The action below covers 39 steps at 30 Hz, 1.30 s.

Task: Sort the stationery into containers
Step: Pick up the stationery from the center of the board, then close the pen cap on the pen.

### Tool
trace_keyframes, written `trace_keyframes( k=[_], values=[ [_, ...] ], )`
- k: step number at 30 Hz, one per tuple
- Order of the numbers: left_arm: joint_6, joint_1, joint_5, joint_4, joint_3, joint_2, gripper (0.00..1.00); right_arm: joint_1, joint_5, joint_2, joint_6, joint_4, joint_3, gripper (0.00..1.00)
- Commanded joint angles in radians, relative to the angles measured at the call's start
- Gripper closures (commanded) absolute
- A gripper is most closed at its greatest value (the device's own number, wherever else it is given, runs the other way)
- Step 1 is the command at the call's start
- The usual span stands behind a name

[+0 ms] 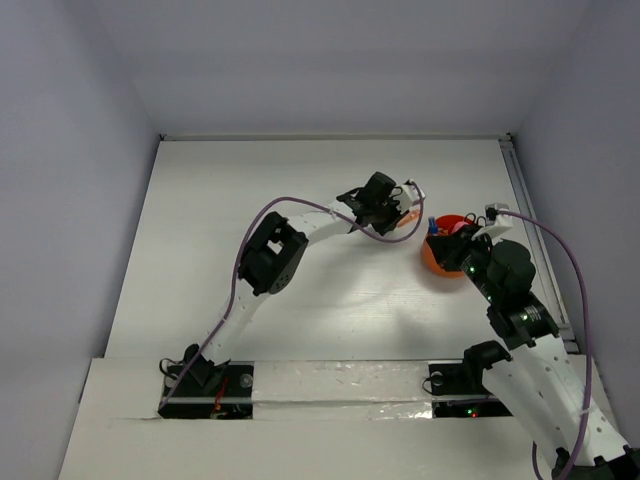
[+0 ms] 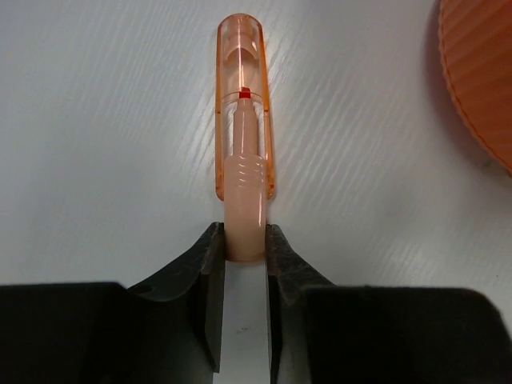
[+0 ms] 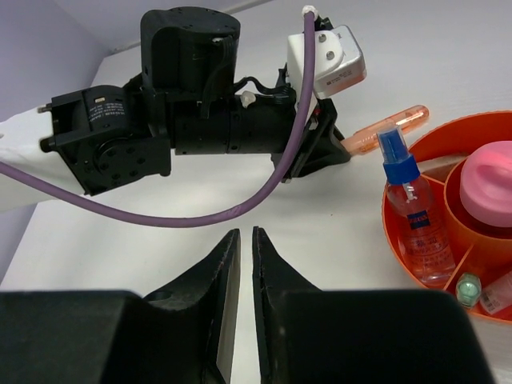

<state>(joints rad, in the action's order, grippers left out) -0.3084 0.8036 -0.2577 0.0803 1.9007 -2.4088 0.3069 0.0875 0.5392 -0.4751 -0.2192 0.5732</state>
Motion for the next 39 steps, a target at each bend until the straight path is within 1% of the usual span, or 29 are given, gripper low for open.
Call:
trace_keyframes(
  k=[1, 3, 5, 6, 7, 8, 9, 10, 11, 12, 13, 14, 15, 16, 17, 18, 19, 20, 22, 23, 24, 25, 26, 27, 29, 30, 34, 39],
  values=[
    [-0.005, -0.007, 0.005, 0.004, -0.008, -0.015, 0.93, -0.006, 0.003, 0.001, 0.015, 0.044, 0.005, 0.82],
    [0.005, -0.007, 0.032, -0.011, -0.041, 0.002, 1.00, -0.006, 0.001, -0.002, 0.015, 0.044, 0.005, 0.80],
    [0.040, -0.007, 0.063, -0.046, -0.098, 0.025, 1.00, -0.006, 0.003, -0.002, 0.015, 0.040, 0.007, 0.76],
    [0.055, -0.017, 0.067, -0.065, -0.127, 0.063, 1.00, -0.006, 0.003, -0.002, 0.015, 0.038, 0.008, 0.73],
    [0.071, -0.017, 0.075, -0.115, -0.161, 0.086, 1.00, -0.006, 0.003, -0.002, 0.015, 0.035, 0.011, 0.71],
    [0.106, -0.017, 0.102, -0.143, -0.240, 0.115, 1.00, -0.006, 0.003, -0.001, 0.015, 0.034, 0.014, 0.70],
    [0.124, -0.026, 0.113, -0.175, -0.285, 0.179, 1.00, -0.006, 0.000, -0.002, 0.016, 0.035, 0.020, 0.68],
    [0.146, -0.026, 0.118, -0.238, -0.328, 0.212, 1.00, -0.006, -0.003, -0.001, 0.018, 0.035, 0.025, 0.66],
    [0.167, -0.035, 0.118, -0.269, -0.416, 0.250, 1.00, -0.006, -0.003, -0.001, 0.020, 0.035, 0.031, 0.65],
    [0.216, -0.035, 0.117, -0.301, -0.461, 0.322, 1.00, -0.006, -0.003, 0.001, 0.021, 0.034, 0.039, 0.62],
    [0.241, -0.044, 0.120, -0.363, -0.501, 0.356, 1.00, -0.006, -0.002, 0.010, 0.021, 0.034, 0.059, 0.61],
    [0.262, -0.044, 0.109, -0.397, -0.584, 0.391, 1.00, -0.006, 0.004, 0.015, 0.026, 0.024, 0.072, 0.59],
    [0.302, -0.044, 0.109, -0.430, -0.623, 0.454, 1.00, -0.006, 0.017, 0.022, 0.027, 0.020, 0.086, 0.54],
    [0.337, -0.044, 0.115, -0.480, -0.653, 0.480, 1.00, -0.006, 0.027, 0.042, 0.027, 0.014, 0.111, 0.51],
    [0.359, -0.044, 0.120, -0.502, -0.717, 0.508, 1.00, -0.006, 0.041, 0.056, 0.026, 0.011, 0.120, 0.49],
    [0.379, -0.044, 0.126, -0.526, -0.751, 0.561, 1.00, -0.006, 0.072, 0.071, 0.012, 0.011, 0.128, 0.45],
    [0.415, -0.044, 0.129, -0.569, -0.784, 0.586, 1.00, -0.006, 0.087, 0.090, -0.002, 0.015, 0.132, 0.43],
    [0.429, -0.044, 0.136, -0.585, -0.843, 0.612, 1.00, -0.006, 0.107, 0.126, -0.017, 0.032, 0.132, 0.41],
    [0.457, -0.044, 0.152, -0.609, -0.890, 0.677, 1.00, -0.006, 0.197, 0.174, -0.072, 0.094, 0.123, 0.34],
    [0.465, -0.044, 0.166, -0.610, -0.925, 0.698, 1.00, -0.006, 0.236, 0.201, -0.098, 0.119, 0.120, 0.33],
    [0.471, -0.044, 0.176, -0.602, -0.937, 0.735, 1.00, -0.006, 0.307, 0.259, -0.149, 0.145, 0.110, 0.30],
    [0.477, -0.044, 0.192, -0.591, -0.950, 0.753, 1.00, -0.006, 0.334, 0.286, -0.175, 0.183, 0.097, 0.29],
    [0.488, -0.044, 0.211, -0.594, -0.985, 0.776, 1.00, 0.007, 0.343, 0.310, -0.203, 0.269, 0.084, 0.28],
    [0.497, -0.044, 0.221, -0.603, -1.006, 0.824, 1.00, 0.008, 0.334, 0.353, -0.233, 0.294, 0.068, 0.25],
    [0.525, -0.044, 0.242, -0.642, -1.070, 0.896, 1.00, 0.046, 0.296, 0.398, -0.250, 0.355, 0.074, 0.21],
    [0.534, -0.044, 0.247, -0.642, -1.091, 0.921, 1.00, 0.060, 0.282, 0.398, -0.250, 0.374, 0.074, 0.21],
    [0.574, -0.012, 0.301, -0.689, -1.184, 1.048, 1.00, 0.124, 0.241, 0.505, -0.237, 0.420, 0.163, 0.20],
    [0.575, 0.072, 0.439, -0.692, -1.266, 1.188, 1.00, 0.196, 0.201, 0.619, -0.229, 0.478, 0.252, 0.20]
  ],
)
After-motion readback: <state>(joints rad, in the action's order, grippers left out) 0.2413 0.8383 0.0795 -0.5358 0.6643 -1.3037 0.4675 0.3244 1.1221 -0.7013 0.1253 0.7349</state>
